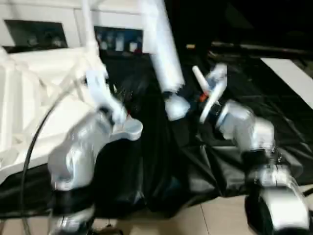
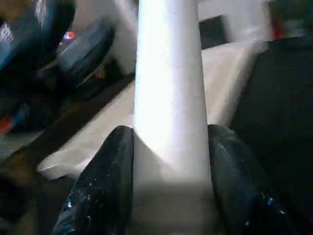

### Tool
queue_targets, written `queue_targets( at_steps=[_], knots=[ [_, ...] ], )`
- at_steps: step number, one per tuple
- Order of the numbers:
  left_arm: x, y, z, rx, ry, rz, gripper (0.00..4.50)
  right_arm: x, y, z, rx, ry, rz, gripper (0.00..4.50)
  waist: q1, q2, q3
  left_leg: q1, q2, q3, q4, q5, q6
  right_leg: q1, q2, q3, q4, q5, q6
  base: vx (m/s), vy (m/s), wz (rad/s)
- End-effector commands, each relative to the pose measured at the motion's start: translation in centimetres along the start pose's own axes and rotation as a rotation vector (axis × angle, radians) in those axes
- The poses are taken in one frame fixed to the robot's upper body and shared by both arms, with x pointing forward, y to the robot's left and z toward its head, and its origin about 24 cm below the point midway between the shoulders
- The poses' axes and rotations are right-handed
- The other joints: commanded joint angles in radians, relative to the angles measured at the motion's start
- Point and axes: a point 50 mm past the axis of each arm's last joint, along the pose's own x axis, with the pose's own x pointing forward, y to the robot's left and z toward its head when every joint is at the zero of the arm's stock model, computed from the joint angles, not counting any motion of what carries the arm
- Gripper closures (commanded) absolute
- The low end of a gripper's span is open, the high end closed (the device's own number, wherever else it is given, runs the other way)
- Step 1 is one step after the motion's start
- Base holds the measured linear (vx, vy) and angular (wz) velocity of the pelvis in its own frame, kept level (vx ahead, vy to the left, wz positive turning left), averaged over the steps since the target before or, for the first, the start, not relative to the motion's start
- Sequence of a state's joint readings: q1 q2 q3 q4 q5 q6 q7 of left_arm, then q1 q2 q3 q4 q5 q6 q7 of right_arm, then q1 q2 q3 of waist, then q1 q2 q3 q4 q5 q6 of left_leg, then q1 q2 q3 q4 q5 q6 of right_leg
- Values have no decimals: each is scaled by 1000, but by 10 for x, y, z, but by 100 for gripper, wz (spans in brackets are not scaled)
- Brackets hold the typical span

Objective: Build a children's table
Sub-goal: Pick table leg

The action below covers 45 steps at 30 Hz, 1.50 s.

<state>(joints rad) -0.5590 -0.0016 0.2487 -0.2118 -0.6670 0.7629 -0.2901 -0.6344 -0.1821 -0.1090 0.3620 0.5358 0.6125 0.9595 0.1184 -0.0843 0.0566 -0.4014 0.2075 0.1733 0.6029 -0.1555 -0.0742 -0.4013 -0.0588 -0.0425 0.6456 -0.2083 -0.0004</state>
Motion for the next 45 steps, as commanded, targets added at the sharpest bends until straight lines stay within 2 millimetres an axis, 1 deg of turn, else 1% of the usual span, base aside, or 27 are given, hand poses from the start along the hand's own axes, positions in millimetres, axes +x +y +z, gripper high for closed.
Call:
queue_targets(
  at_steps=[1, 2, 3, 4, 5, 7, 10, 12, 13, 14, 15, 17, 19, 23, 25, 28, 30, 32, 34, 35, 36, 37, 39, 41, 42, 43, 45],
  knots=[
    [6, -11, 5, -91, -12, -114, 188, -4, 14, 14, -30, -43, 104, 264, 3, 21, -67, 40, 21, 1, -67, -214, -21, 46, -62, 36, -86, -115, -195, 0, 0, 0],
    [9, -16, 7, -132, -18, -161, 188, -6, 19, 14, -29, -48, 142, 264, 0, 19, -65, 36, 21, -1, -69, -223, -28, 47, -62, 36, -85, -130, -189, 0, 0, 0],
    [9, -16, 7, -132, -18, -161, 161, -6, 19, 14, -29, -48, 142, 264, 1, 17, -66, 37, 21, -3, -71, -239, -37, 45, -63, 34, -89, -164, -174, 0, 0, 0],
    [10, -19, 8, -150, -21, -185, 148, -6, 20, 14, -33, -48, 153, 264, -5, 15, -62, 34, 20, -4, -74, -258, -42, 45, -63, 33, -95, -210, -160, 0, 0, 0],
    [13, -26, 9, -181, -7, -227, 148, -8, 28, 13, -41, -50, 185, 264, -5, 19, -61, 34, 19, -5, -74, -264, -48, 45, -64, 33, -95, -231, -153, 0, 0, 0],
    [13, -28, 9, -187, 8, -234, 135, -9, 32, 13, -44, -52, 200, 264, -3, 14, -63, 35, 20, -6, -73, -256, -47, 43, -64, 34, -100, -246, -132, 0, 0, 0],
    [15, -24, 4, -189, 53, -189, 108, -9, 42, 10, -53, -41, 230, 264, -3, 14, -64, 28, 20, -10, -76, -231, -44, 48, -64, 34, -99, -230, -111, 0, 0, 0],
    [16, -19, 1, -197, 75, -135, 94, -9, 48, 7, -57, -26, 249, 264, -3, 16, -65, 30, 20, -10, -76, -230, -44, 47, -65, 34, -99, -227, -111, 0, 0, 0],
    [16, -17, 1, -193, 79, -115, 73, -8, 50, 5, -60, -19, 251, 264, -1, 17, -65, 32, 21, -10, -75, -228, -46, 43, -64, 35, -99, -215, -113, 0, 0, 0],
    [16, -17, 1, -193, 79, -114, 64, -8, 50, 5, -61, -19, 251, 264, -2, 16, -66, 32, 20, -10, -75, -229, -48, 45, -63, 34, -97, -211, -116, 0, 0, 0],
    [16, -15, 1, -206, 84, -98, 56, -6, 51, 2, -78, 1, 240, 264, -2, 19, -66, 32, 19, -10, -75, -228, -50, 44, -63, 34, -98, -204, -119, 0, 0, 0],
    [17, -15, 1, -197, 84, -92, 48, -5, 51, 0, -94, 16, 229, 264, -2, 19, -66, 31, 20, -10, -76, -221, -53, 45, -62, 34, -96, -186, -121, 0, 0, 0],
    [17, -15, 2, -202, 83, -87, 22, -3, 49, -3, -123, 31, 183, 264, -3, 18, -68, 31, 19, -9, -74, -210, -54, 46, -62, 34, -94, -166, -124, 0, 0, 0],
    [19, -10, 3, -200, 73, -38, 8, 3, 45, -4, -159, 18, 101, 264, -5, 22, -68, 31, 19, -8, -75, -204, -59, 45, -62, 34, -92, -134, -133, 0, 0, 0],
    [19, -8, 3, -202, 77, -23, 8, 4, 45, -4, -168, 20, 88, 264, -6, 23, -68, 33, 20, -9, -76, -206, -59, 46, -61, 34, -91, -128, -133, 0, 0, 0],
    [17, -6, 4, -215, 86, -14, 44, 3, 45, -9, -192, 52, 77, 264, -4, 25, -71, 33, 20, -10, -74, -190, -60, 49, -61, 33, -86, -86, -134, 0, 0, 0],
    [16, -6, 4, -211, 89, -15, 44, 2, 44, -10, -199, 61, 73, 264, -4, 23, -69, 32, 19, -8, -74, -189, -58, 50, -60, 33, -87, -75, -139, 0, 0, 0],
    [16, -6, 3, -201, 95, -7, 79, 2, 44, -10, -204, 62, 68, 264, -5, 24, -68, 32, 20, -8, -75, -194, -57, 50, -61, 34, -87, -80, -138, 0, 0, 0],
    [15, -2, 0, -138, 109, 51, 91, 5, 41, -11, -253, 82, 15, 264, -5, 21, -67, 31, 21, -9, -77, -200, -60, 49, -63, 34, -90, -107, -128, 0, 0, 0],
    [16, -1, 0, -128, 112, 61, 96, 5, 40, -12, -262, 86, 9, 264, -6, 22, -67, 31, 21, -9, -76, -201, -62, 48, -63, 34, -90, -111, -125, 0, 0, 0],
    [17, 1, -2, -78, 116, 114, 110, 9, 39, -13, -316, 95, -22, 264, -5, 20, -67, 32, 22, -9, -76, -201, -62, 47, -64, 34, -92, -122, -119, 0, 0, 0],
    [17, 1, -2, -78, 116, 114, 134, 9, 39, -13, -316, 95, -22, 264, -6, 16, -66, 31, 23, -8, -77, -203, -62, 47, -64, 35, -93, -129, -114, 0, 0, 0],
    [19, 5, -3, -28, 109, 183, 139, 14, 37, -14, -346, 78, -66, 264, -7, 16, -66, 32, 22, -8, -77, -213, -64, 46, -64, 35, -93, -150, -109, 0, 0, 0],
    [20, 4, -4, -38, 97, 202, 153, 17, 37, -15, -347, 72, -73, 264, -9, 14, -66, 31, 22, -9, -77, -213, -63, 45, -65, 35, -92, -150, -107, 0, 0, 0],
    [20, 4, -4, -41, 96, 203, 169, 17, 37, -16, -347, 72, -73, 264, -9, 14, -67, 31, 22, -8, -76, -209, -63, 45, -64, 36, -92, -140, -110, 0, 0, 0],
    [20, 4, -4, -41, 94, 211, 180, 18, 37, -16, -354, 73, -78, 265, -10, 9, -67, 30, 22, -7, -75, -202, -60, 46, -64, 36, -91, -127, -113, 0, 0, 0],
    [20, 4, -5, -44, 92, 213, 184, 20, 38, -17, -360, 72, -81, 265, -7, 11, -68, 30, 21, -7, -74, -189, -58, 46, -63, 35, -88, -111, -114, 0, 0, 0]
  ],
)
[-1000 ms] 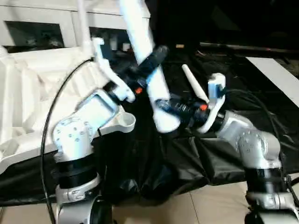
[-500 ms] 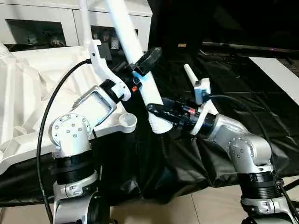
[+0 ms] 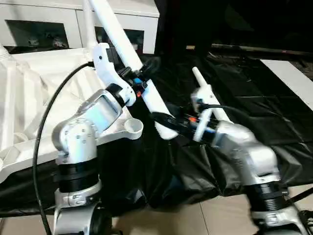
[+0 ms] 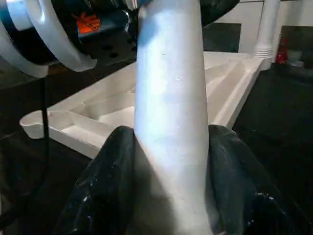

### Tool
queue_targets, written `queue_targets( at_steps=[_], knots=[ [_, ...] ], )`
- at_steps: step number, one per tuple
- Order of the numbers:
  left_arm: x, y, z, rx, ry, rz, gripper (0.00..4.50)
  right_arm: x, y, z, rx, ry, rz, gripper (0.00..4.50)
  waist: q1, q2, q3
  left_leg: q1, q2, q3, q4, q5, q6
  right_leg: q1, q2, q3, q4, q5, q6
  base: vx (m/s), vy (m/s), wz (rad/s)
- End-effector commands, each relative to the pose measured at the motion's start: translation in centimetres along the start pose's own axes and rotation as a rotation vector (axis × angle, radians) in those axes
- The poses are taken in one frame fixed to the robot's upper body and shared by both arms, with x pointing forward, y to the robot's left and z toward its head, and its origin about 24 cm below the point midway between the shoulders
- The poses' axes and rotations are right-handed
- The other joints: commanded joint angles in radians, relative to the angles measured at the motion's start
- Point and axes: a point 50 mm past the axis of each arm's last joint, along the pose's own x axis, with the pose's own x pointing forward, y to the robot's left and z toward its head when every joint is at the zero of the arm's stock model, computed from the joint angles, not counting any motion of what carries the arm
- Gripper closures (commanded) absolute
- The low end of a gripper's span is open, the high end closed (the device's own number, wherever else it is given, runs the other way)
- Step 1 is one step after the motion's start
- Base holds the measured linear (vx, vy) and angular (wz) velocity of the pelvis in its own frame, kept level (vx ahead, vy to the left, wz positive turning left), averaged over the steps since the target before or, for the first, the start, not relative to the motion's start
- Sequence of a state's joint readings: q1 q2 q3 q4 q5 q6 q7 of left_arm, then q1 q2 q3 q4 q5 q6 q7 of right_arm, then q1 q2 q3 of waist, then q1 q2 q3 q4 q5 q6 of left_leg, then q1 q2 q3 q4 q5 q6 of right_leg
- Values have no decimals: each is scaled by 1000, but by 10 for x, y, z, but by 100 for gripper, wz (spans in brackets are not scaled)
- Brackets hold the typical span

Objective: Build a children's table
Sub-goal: Pick table leg

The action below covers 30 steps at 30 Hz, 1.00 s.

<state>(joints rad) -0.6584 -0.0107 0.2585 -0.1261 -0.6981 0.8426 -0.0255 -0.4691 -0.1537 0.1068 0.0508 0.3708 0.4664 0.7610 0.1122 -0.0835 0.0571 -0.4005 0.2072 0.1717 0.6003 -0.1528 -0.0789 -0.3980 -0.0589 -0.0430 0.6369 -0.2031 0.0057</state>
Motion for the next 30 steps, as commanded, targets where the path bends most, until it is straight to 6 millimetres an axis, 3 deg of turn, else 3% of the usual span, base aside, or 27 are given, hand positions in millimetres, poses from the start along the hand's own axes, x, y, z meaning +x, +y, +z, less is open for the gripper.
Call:
queue_targets(
  at_steps=[1, 3, 4, 6, 7, 8, 10, 14, 17, 25, 30],
  knots=[
    [2, -3, -5, 6, 12, 8, 198, 2, 0, 6, -41, -15, -9, 265, -2, 8, -68, 28, 21, -5, -71, -180, -48, 44, -62, 36, -78, -102, -119, 0, 0, 0],
    [2, -4, -6, -3, 10, 2, 222, 3, 0, 5, -52, -15, -10, 265, -2, 9, -68, 28, 21, -4, -71, -179, -46, 44, -63, 36, -79, -103, -119, 0, 0, 0],
    [2, -5, -7, -8, 7, -2, 222, 4, 0, 5, -60, -13, -13, 265, -3, 2, -68, 28, 21, -3, -70, -180, -44, 44, -63, 37, -80, -106, -118, 0, 0, 0],
    [2, -7, -7, -17, 6, -18, 242, 4, 0, 5, -72, -13, -14, 265, -2, 6, -67, 27, 21, -4, -71, -186, -45, 43, -64, 36, -80, -118, -117, 0, 0, 0],
    [1, -9, -8, -20, 11, -39, 250, 5, -2, 6, -77, -15, -22, 265, -4, -3, -67, 28, 21, -3, -70, -192, -43, 43, -63, 36, -82, -129, -113, 0, 0, 0],
    [1, -9, -8, -20, 13, -47, 254, 6, -2, 6, -78, -16, -26, 265, -3, -1, -66, 27, 21, -4, -71, -192, -43, 43, -64, 36, -80, -136, -112, 0, 0, 0],
    [0, -10, -8, -6, 23, -68, 257, 6, -3, 7, -37, -30, -20, 209, -5, 3, -66, 28, 21, -4, -72, -200, -42, 40, -63, 36, -82, -149, -108, 0, 0, 0],
    [-6, -12, -6, 82, 69, -171, 263, 1, -7, 21, 77, -89, 54, 173, -5, 5, -67, 33, 20, -5, -71, -199, -37, 37, -60, 35, -79, -151, -105, 0, 0, 0],
    [-10, -13, -3, 134, 103, -243, 263, -5, -9, 29, 101, -81, 110, 145, -3, 16, -67, 34, 21, -4, -72, -194, -45, 37, -59, 36, -77, -125, -111, 0, 0, 0],
    [-16, -22, 8, 194, 174, -482, 263, -22, -9, 29, 165, 133, 307, 122, 1, 11, -71, 32, 17, 0, -68, -148, -48, 48, -59, 35, -71, -64, -149, 0, 0, 0],
    [-19, -31, 13, 151, 154, -610, 263, -22, -2, 28, 212, 152, 380, 122, 0, 12, -70, 31, 18, 1, -67, -158, -51, 47, -62, 35, -70, -70, -174, 0, 0, 0]
  ],
)
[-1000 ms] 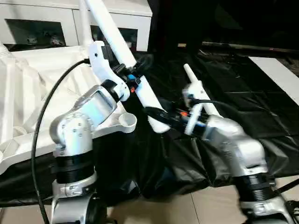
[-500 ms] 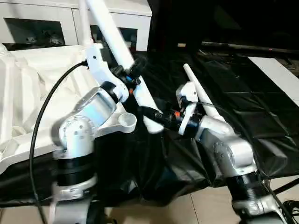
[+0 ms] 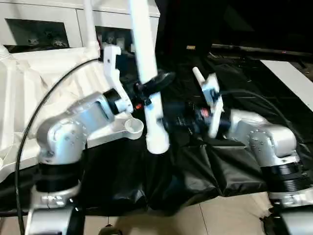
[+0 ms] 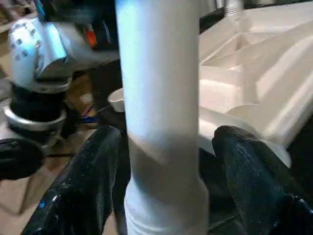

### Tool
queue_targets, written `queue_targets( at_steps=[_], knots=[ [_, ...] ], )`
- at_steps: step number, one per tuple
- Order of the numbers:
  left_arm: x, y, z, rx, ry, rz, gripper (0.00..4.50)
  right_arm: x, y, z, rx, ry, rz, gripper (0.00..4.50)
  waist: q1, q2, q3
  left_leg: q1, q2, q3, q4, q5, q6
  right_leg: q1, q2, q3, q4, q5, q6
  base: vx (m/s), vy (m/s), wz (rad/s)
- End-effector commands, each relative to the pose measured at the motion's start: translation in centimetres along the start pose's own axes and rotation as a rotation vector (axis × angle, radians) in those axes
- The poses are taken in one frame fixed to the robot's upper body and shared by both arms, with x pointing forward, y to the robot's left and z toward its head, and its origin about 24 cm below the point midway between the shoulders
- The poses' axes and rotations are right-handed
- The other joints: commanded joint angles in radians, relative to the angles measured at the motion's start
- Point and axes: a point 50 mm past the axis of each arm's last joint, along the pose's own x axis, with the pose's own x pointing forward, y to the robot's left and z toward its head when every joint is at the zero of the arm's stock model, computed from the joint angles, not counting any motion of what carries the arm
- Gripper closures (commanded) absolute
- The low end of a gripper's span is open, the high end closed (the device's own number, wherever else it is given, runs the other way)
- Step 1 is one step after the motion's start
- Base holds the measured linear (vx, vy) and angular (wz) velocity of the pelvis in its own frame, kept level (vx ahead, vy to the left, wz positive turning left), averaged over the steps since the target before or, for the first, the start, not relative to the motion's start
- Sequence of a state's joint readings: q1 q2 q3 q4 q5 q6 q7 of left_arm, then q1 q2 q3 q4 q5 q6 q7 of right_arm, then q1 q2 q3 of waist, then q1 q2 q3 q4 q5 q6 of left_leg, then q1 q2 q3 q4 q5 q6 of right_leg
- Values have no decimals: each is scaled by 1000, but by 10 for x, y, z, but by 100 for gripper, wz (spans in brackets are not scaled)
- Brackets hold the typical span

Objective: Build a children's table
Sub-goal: Pick table leg

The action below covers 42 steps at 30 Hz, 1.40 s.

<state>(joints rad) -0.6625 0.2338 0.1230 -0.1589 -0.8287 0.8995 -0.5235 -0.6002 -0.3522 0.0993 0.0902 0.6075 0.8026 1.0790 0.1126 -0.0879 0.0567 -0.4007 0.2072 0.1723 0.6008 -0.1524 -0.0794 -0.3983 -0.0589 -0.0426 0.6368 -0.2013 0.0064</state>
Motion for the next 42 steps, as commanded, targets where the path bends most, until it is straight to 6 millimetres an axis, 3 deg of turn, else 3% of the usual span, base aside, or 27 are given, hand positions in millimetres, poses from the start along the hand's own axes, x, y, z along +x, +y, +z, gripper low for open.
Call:
queue_targets(
  at_steps=[1, 5, 6, 7, 9, 15, 26, 27, 30, 33, 36, 42],
  knots=[
    [3, -9, 5, 0, -18, -81, 263, 3, 5, 4, -4, 11, 44, 122, 0, 18, -70, 33, 20, 0, -68, -166, -54, 46, -63, 34, -70, -80, -179, 0, 0, 0],
    [3, -12, 4, -10, -23, -122, 263, 6, 8, 2, 9, 27, 69, 122, 0, 22, -70, 32, 20, -2, -69, -175, -61, 47, -62, 34, -71, -84, -176, 0, 0, 0],
    [3, -12, 4, -10, -23, -122, 263, 6, 8, 2, 9, 27, 69, 151, 1, 21, -71, 34, 20, -2, -69, -178, -61, 47, -62, 34, -70, -86, -176, 0, 0, 0],
    [3, -12, 1, -6, -10, -132, 263, 7, 8, 1, 24, 24, 74, 151, 2, 27, -71, 34, 20, -3, -69, -183, -65, 46, -63, 34, -69, -91, -176, 0, 0, 0],
    [3, -12, 1, -5, -7, -133, 263, 8, 9, 0, 33, 20, 79, 162, 0, 23, -71, 33, 20, -3, -70, -189, -66, 46, -62, 34, -70, -91, -176, 0, 0, 0],
    [3, -9, 2, -4, -8, -123, 263, 9, 11, -1, 42, 13, 95, 225, 2, 26, -72, 34, 20, -4, -70, -186, -73, 47, -62, 33, -68, -77, -172, 0, 0, 0],
    [1, -4, 1, 20, -5, -69, 263, 14, 9, -2, 13, -15, 45, 249, 2, 30, -72, 35, 20, -5, -70, -205, -79, 46, -63, 33, -69, -90, -174, 0, 0, 0],
    [2, 0, 0, 15, 1, -22, 207, 16, 5, -3, -28, -12, -6, 249, 2, 32, -71, 36, 20, -5, -71, -210, -81, 45, -63, 33, -70, -99, -172, 0, 0, 0],
    [5, 14, 1, -7, -20, 112, 186, 23, -1, -5, -122, -12, -105, 253, 0, 31, -70, 37, 20, -6, -71, -235, -95, 42, -65, 34, -74, -142, -153, 0, 0, 0],
    [9, 27, 2, 88, -22, 297, 147, 34, -9, -7, -223, -40, -251, 258, -2, 33, -71, 34, 19, -9, -74, -236, -102, 43, -64, 34, -75, -158, -139, 0, 0, 0],
    [12, 35, 3, 146, -26, 437, 138, 41, -13, -13, -274, -30, -324, 258, -2, 36, -71, 37, 22, -11, -75, -244, -99, 40, -64, 34, -77, -154, -125, 0, 0, 0],
    [14, 40, 5, 130, -97, 580, 129, 50, -23, -18, -330, -39, -475, 258, -6, 34, -74, 30, 19, -9, -70, -206, -94, 44, -62, 35, -68, -69, -145, 0, 0, 0]
  ],
)
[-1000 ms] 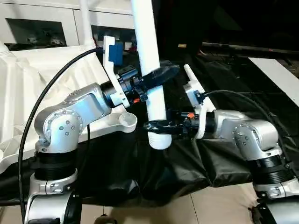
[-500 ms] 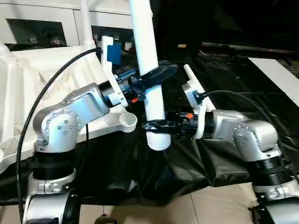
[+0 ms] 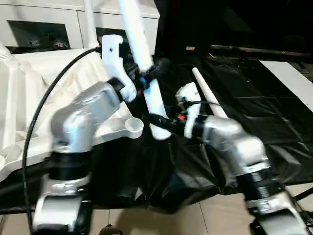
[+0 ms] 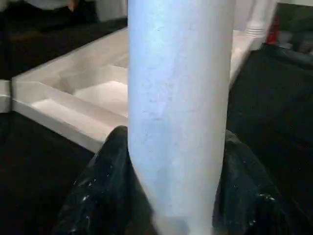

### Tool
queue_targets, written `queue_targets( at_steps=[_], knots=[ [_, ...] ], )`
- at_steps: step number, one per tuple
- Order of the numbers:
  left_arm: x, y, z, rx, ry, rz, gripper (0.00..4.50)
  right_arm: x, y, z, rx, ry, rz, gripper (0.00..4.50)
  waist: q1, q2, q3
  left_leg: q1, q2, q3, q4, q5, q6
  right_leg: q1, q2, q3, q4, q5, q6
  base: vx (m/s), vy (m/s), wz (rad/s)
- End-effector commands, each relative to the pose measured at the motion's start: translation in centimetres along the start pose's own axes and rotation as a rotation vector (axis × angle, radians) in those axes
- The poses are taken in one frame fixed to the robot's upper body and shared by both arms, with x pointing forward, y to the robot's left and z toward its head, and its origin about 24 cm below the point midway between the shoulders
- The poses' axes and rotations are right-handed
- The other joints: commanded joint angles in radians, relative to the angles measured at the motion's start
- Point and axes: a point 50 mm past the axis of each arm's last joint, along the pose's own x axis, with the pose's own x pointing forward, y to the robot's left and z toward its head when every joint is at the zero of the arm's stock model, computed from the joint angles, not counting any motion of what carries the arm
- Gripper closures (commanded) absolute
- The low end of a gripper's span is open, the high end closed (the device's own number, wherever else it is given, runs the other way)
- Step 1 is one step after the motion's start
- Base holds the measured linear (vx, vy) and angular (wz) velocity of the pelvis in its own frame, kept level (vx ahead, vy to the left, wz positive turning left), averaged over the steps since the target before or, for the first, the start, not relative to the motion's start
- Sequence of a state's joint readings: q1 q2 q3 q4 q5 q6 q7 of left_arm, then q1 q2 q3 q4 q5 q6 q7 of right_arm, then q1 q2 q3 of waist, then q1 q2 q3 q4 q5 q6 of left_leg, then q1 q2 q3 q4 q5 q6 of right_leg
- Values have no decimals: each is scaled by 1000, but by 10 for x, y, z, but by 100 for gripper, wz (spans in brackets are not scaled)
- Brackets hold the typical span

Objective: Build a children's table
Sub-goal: Pick table leg

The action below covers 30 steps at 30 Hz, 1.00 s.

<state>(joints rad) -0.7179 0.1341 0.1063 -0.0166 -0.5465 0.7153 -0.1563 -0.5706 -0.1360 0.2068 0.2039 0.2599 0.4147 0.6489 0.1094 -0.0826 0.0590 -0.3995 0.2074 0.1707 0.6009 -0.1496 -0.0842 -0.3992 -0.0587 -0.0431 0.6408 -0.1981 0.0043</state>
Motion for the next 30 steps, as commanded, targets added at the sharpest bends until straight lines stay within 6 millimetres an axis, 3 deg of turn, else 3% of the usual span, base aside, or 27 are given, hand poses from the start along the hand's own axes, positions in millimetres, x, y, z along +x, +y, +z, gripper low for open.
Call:
queue_targets(
  at_steps=[1, 4, 7, 8, 12, 18, 22, 27, 30],
  knots=[
    [2, 2, 6, 3, -38, 67, 129, 3, 0, 1, -50, -22, -54, 258, -4, 29, -76, 30, 18, -8, -71, -210, -87, 46, -62, 34, -72, -71, -146, 0, 0, 0],
    [3, 2, 6, -22, -43, 85, 129, 5, 0, 1, -44, -38, -70, 258, -5, 29, -75, 31, 18, -7, -71, -213, -78, 45, -60, 35, -71, -61, -145, 0, 0, 0],
    [3, 1, 10, -189, -100, 89, 129, 8, -2, 0, -65, -49, -97, 258, -4, 27, -74, 31, 19, -6, -70, -228, -79, 45, -61, 36, -73, -65, -155, 0, 0, 0],
    [3, 1, 10, -202, -105, 89, 154, 8, -2, 0, -69, -50, -99, 258, -4, 26, -73, 30, 18, -6, -70, -228, -77, 45, -61, 36, -74, -67, -155, 0, 0, 0],
    [1, -5, 10, -270, -122, 39, 181, 9, -3, -1, -67, -59, -110, 258, -3, 23, -72, 30, 18, -5, -70, -231, -63, 45, -61, 36, -76, -89, -145, 0, 0, 0],
    [-2, -10, 7, -236, -97, 16, 231, 11, -2, -2, -83, -64, -107, 258, -7, 17, -72, 29, 19, -4, -70, -225, -55, 43, -60, 36, -78, -106, -126, 0, 0, 0],
    [-5, -11, 1, -93, -51, 12, 253, 11, -3, -2, -93, -66, -107, 258, -7, 22, -71, 31, 20, -5, -72, -225, -55, 40, -60, 36, -77, -111, -118, 0, 0, 0],
    [-6, -11, 1, -27, -31, -16, 267, 11, -4, -1, -115, -67, -107, 258, -7, 21, -71, 31, 19, -4, -72, -227, -62, 40, -60, 36, -77, -113, -120, 0, 0, 0],
    [-7, -13, 0, 34, -13, -95, 268, 9, 0, 3, -65, -90, -27, 188, -9, 26, -72, 31, 19, -5, -73, -233, -62, 41, -59, 36, -76, -110, -123, 0, 0, 0]
  ],
)
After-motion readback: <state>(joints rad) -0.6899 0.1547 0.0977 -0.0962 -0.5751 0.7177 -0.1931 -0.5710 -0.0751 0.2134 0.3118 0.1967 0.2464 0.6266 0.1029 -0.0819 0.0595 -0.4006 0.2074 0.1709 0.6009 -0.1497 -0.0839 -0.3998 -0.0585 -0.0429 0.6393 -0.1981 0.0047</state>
